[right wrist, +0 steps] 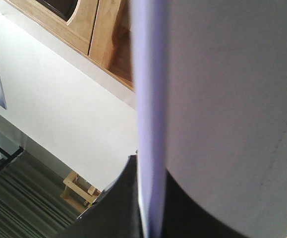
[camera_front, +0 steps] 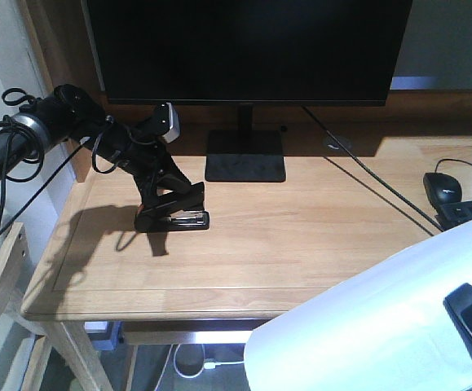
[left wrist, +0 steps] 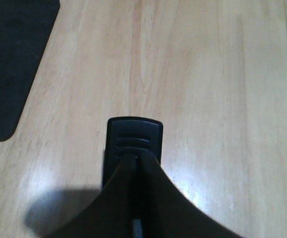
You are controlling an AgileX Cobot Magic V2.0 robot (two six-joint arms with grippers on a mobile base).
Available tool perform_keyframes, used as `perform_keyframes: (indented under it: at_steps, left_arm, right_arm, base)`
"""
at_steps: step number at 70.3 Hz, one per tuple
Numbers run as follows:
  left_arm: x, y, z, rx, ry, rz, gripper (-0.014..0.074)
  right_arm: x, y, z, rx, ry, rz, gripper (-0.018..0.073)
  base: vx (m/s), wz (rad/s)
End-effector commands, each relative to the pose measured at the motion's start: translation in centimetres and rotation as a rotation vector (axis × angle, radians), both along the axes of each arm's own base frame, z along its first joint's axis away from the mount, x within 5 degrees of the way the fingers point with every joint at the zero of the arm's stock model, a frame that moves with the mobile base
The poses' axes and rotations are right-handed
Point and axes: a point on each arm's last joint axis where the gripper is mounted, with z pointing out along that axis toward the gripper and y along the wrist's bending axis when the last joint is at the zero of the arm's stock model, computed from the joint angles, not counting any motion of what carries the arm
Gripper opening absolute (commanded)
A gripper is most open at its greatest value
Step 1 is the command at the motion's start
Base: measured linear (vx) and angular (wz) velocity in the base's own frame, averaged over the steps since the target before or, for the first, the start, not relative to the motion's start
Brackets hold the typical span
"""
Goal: Grab stapler and paper to desk for stapling
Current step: 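Bring the right gripper with the white paper over the desk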
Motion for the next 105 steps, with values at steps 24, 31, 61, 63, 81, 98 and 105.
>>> perform_keyframes:
  at_steps: [24,31,61,63,81,98,105]
  left_arm:
    - [-0.7,-0.6,4.8,-0.076,-0.061,-0.013,-0.0008]
    - [-0.7,-0.6,4.8,-0.076,-0.061,-0.013,-0.0006]
    - [-0.7,-0.6,4.8,-0.076,-0.061,-0.013,-0.0008]
    - [-0.7,-0.6,4.8,-0.076,-0.061,-0.013,-0.0008]
    - [-0.7,-0.6,4.8,-0.076,-0.061,-0.013,-0.0006]
    - [-0.7,-0.6,4.8,-0.076,-0.061,-0.013,-0.0006]
    - [-0.7,-0.6,4.8,-0.076,-0.061,-0.013,-0.0006]
  right_arm:
    - [-0.2,0.0,0.6,0.018,-0.068,0.009,-0.0006]
    - [-0.2,0.0,0.6,0.018,-0.068,0.009,-0.0006]
    - [-0.2,0.0,0.6,0.019,-0.068,0.009,-0.0006]
    - [-0.2,0.0,0.6,0.022,-0.068,0.008,-0.0006]
    - [-0.2,0.1,1.3,0.038,-0.082,0.020,-0.0006]
    - [-1.1,0.8,2.5,-0.057,-0.261,0.083,-0.0006]
    - [-0.6,0.6,2.1,-0.010,-0.159,0.071,-0.0006]
  base:
    - [0.00,0.00]
    - [0.00,0.00]
    - [0.00,0.00]
    - [0.00,0.00]
    - [0.00,0.00]
    - [0.00,0.00]
    - [0.00,0.00]
